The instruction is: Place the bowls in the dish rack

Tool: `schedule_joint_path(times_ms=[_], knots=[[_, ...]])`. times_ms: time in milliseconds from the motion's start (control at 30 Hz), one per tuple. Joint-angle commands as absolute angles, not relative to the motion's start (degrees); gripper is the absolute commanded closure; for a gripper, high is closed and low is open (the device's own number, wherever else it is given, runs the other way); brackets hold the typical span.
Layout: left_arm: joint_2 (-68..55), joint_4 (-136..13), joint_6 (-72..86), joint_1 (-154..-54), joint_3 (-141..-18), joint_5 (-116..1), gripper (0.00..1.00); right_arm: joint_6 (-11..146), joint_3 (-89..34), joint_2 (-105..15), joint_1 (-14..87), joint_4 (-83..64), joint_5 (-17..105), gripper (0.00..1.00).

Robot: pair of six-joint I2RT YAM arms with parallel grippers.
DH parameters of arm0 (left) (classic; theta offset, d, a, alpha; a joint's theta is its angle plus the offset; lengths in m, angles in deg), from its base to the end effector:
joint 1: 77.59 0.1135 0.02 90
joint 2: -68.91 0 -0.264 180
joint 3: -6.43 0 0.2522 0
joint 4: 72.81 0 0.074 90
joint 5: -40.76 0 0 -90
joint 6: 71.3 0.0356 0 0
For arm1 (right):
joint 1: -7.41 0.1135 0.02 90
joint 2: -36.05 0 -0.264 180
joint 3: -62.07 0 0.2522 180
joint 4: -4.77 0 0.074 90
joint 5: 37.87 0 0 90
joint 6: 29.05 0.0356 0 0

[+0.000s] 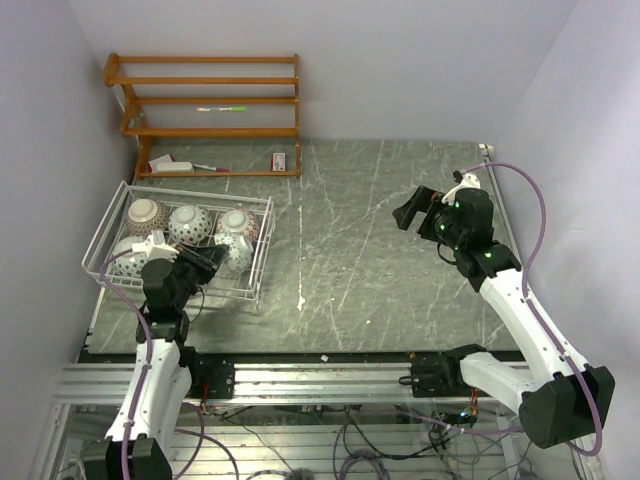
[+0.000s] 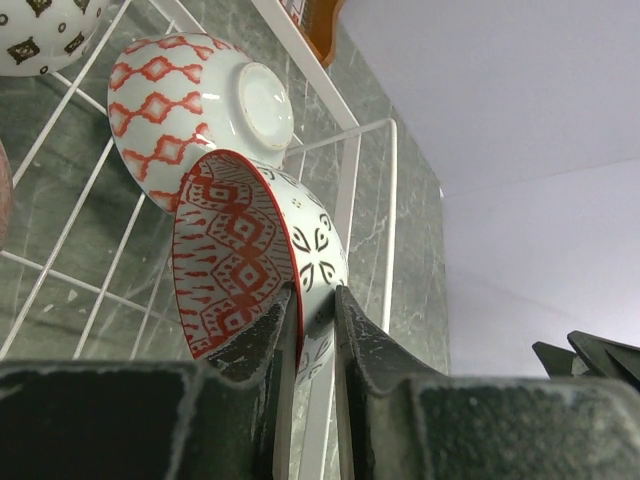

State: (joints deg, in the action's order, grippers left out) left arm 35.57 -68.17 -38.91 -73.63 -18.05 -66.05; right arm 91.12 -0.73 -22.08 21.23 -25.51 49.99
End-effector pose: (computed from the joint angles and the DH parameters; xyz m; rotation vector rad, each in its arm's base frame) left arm 0.1541 0.0003 0.1945 -0.7754 1.7301 -0.9182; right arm 0.2238 0.0564 0.3109 0.2685 2.0395 0.5207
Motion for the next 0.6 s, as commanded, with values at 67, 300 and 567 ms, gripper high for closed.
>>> schedule_joint_path(times_ms=[67, 300, 567], knots=[[29.51, -50.77, -33.62, -72.49, -14.54, -60.48, 0.75, 90.73, -0.09, -22.01, 20.93, -24.19, 49.69, 0.0], [33.37, -41.16, -30.92, -72.44, -18.77, -55.78, 0.71, 90.86, -0.08, -21.89, 20.86, -24.0, 49.42, 0.0], [33.02, -38.8, -31.46, -72.47, -18.83, -54.58, 0.68, 91.64, 0.32, -22.52, 20.94, -22.8, 47.92, 0.0]])
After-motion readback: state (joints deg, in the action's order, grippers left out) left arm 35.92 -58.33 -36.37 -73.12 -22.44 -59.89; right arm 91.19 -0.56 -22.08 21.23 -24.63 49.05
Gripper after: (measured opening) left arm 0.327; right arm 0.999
